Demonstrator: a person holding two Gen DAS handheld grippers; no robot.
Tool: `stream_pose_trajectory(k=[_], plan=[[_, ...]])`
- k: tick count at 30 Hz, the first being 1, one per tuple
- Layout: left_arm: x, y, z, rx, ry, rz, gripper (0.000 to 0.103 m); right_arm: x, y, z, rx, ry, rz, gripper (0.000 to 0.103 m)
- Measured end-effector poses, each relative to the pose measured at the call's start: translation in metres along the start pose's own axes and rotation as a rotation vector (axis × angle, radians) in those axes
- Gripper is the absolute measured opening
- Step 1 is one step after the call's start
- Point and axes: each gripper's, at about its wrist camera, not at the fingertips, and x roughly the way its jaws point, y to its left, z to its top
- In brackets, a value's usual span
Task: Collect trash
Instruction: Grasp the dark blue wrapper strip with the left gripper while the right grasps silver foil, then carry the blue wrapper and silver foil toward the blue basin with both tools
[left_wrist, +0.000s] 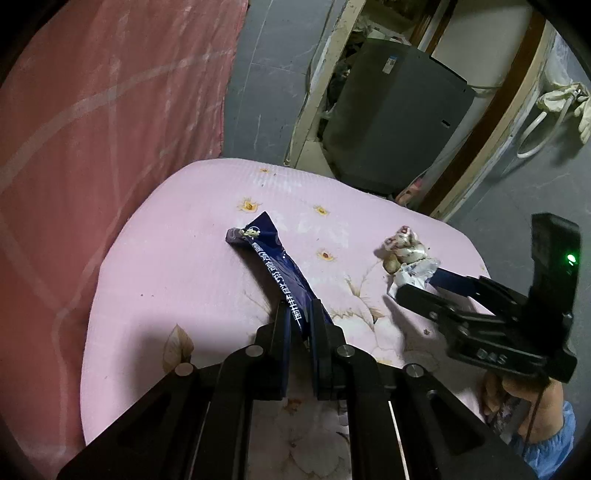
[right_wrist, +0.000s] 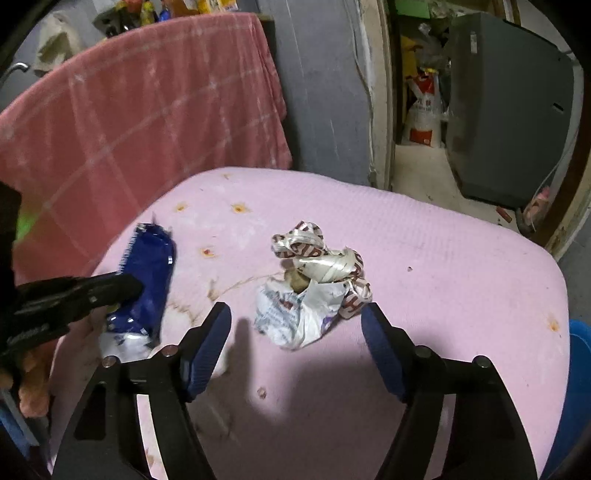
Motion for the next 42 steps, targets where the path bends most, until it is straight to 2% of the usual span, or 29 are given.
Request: stream_pose_trajectory(k=[3,4,5,8,12,17,26,32,37,42], plan=[[0.0,-0.002,-0.001,0.01,-0.006,0.003,0.006,0.005,0.0,0.003,0.002,0.014,-0.014,0.042],[0.0,-0.002,-0.001,0.012,-0.007,0.003,0.006,0.006,-0.001,0.002,0.004,0.015,-0.012,0.039],[-0.001,-0.003,-0.002,0.014,-0.007,0.003,0.006,0.004,-0.001,0.001,0.005,0.012,-0.006,0.033],[-0.001,-0.003,-0.003,0.013,-0.007,-0.001,0.005,0.0,-0.003,-0.002,-0.002,0.006,0.007,0.026],[-0.001,-0.007,-0.003,0.019,-0.007,-0.016,0.004,-0.01,-0.004,-0.01,-0.016,-0.011,0.016,0.023],[-0.007,-0.022,-0.009,0.052,-0.039,-0.042,0.002,-0.031,-0.002,-0.022,-0.025,-0.077,0.012,0.023],[-0.018,-0.067,-0.028,0.149,-0.122,-0.061,0.0,-0.082,0.0,-0.056,-0.029,-0.273,0.023,0.023],[-0.032,-0.102,-0.033,0.194,-0.235,-0.101,0.0,-0.123,-0.012,-0.067,0.007,-0.42,-0.015,0.023],[-0.047,-0.127,-0.027,0.192,-0.354,-0.203,0.0,-0.167,-0.023,-0.069,0.025,-0.553,-0.074,0.023],[-0.064,-0.157,-0.024,0.222,-0.46,-0.245,0.0,-0.211,-0.033,-0.072,0.034,-0.666,-0.14,0.023]])
